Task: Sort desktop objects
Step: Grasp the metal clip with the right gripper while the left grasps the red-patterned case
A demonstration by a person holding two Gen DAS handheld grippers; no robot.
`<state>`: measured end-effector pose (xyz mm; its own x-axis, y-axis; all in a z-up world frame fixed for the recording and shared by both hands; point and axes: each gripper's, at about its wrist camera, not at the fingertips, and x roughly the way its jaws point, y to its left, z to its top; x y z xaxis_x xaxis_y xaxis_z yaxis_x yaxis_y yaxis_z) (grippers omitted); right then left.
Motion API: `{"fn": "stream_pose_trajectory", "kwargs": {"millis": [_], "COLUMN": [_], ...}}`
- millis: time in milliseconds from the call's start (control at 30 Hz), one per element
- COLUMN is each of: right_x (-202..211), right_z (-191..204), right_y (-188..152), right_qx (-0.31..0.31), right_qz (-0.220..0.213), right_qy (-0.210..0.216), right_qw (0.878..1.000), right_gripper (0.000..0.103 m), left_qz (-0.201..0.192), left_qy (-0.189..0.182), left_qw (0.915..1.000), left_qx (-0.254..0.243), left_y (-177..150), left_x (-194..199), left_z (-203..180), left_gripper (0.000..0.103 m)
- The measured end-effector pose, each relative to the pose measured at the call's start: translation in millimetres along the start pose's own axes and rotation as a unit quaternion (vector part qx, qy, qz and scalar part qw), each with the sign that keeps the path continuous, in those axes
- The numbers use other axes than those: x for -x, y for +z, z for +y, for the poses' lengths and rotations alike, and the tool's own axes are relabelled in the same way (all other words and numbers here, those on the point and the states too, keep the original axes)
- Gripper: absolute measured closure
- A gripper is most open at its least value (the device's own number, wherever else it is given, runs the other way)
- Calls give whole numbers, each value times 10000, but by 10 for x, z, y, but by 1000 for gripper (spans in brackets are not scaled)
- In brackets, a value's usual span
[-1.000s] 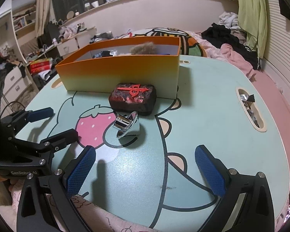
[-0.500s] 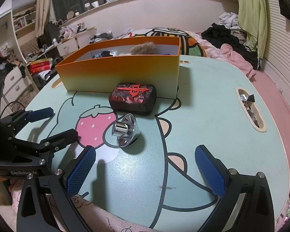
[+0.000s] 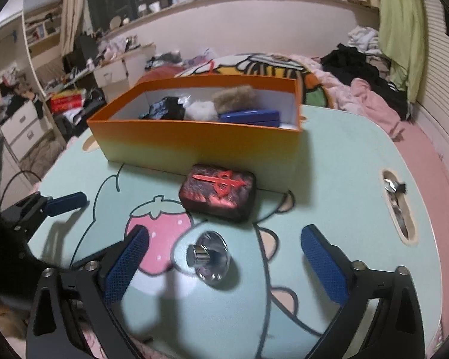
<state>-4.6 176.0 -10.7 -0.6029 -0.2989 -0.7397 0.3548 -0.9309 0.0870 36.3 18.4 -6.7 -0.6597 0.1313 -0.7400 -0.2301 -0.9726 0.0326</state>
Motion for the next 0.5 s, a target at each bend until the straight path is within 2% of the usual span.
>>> {"fn": "stream_pose_trajectory", "kwargs": {"millis": [33, 67, 233, 367, 467, 500], "right_x": [-40, -6, 162, 356, 437, 481], "right_z": [4, 33, 5, -184, -313, -358], "right_y": [-13, -41, -222, -262, -231, -214], "right_qx": [15, 96, 16, -427, -720, -775], "right_qz": [105, -54, -422, -876, -991, -1039], "right_qy": [-29, -153, 108, 362, 505, 493], "right_qw": [9999, 9998, 9990, 9946, 9912, 9903], "right_gripper": [46, 71, 74, 74, 74, 74], "left_qz": [-1, -1, -5, 11, 42, -19], "left_qy": [0, 7, -12, -8, 48, -72], "left_qw": [10000, 10000, 10000, 10000, 10000, 9999], "left_qx": [-1, -7, 10, 14, 70, 143], "left_y": [0, 0, 1, 3, 61, 117], "left_x": [0, 0, 39, 37, 78, 117], "left_z": [0, -3, -13, -9, -22, -29], "left_gripper": [9, 9, 9, 9, 9, 9]}}
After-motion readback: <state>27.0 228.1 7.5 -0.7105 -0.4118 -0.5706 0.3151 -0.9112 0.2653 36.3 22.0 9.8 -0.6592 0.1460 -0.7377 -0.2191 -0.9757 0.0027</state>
